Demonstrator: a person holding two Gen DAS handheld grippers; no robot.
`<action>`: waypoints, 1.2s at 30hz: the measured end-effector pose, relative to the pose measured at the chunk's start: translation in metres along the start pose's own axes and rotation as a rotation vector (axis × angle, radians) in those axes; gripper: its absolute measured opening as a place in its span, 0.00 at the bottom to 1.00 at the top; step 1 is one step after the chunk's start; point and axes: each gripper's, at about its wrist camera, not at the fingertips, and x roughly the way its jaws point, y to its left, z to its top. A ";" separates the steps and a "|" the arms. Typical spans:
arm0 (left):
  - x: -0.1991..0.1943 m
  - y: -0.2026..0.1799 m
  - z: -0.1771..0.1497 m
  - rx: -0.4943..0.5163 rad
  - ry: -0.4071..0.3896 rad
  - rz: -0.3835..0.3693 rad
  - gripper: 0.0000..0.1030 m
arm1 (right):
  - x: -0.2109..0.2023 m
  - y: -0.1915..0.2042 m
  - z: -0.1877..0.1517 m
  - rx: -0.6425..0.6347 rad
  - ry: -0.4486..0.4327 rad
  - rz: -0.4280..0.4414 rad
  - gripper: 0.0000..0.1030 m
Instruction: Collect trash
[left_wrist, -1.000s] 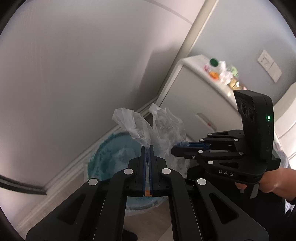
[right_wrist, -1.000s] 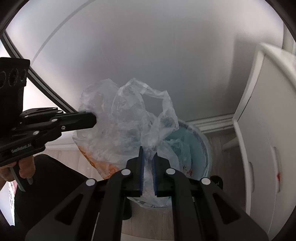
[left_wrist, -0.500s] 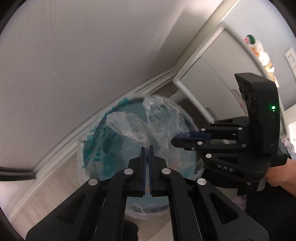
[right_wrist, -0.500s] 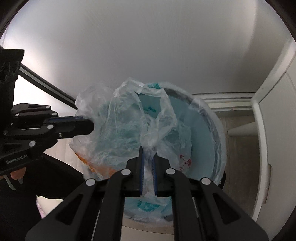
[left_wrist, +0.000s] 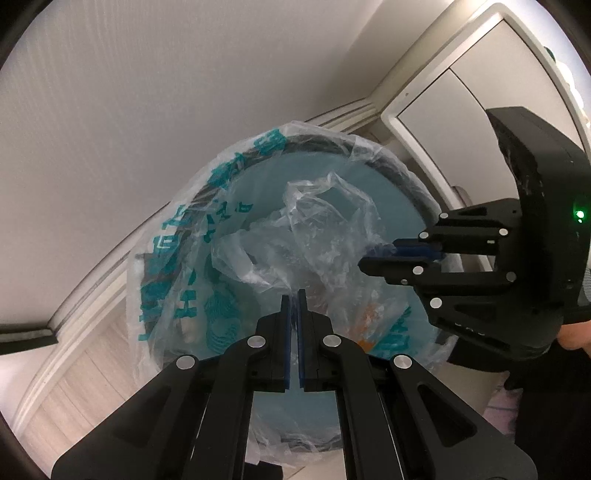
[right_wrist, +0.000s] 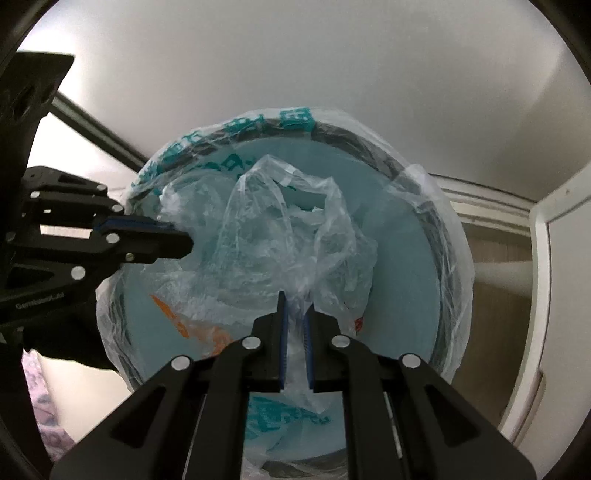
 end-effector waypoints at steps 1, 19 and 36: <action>-0.002 0.003 0.000 0.000 -0.001 0.002 0.02 | -0.003 0.004 0.001 -0.011 -0.003 -0.008 0.09; -0.083 0.006 -0.005 0.012 -0.203 0.081 0.94 | -0.088 0.030 -0.014 -0.124 -0.162 -0.169 0.93; -0.193 -0.080 0.016 0.198 -0.419 0.033 0.94 | -0.245 -0.002 -0.046 0.073 -0.490 -0.189 0.93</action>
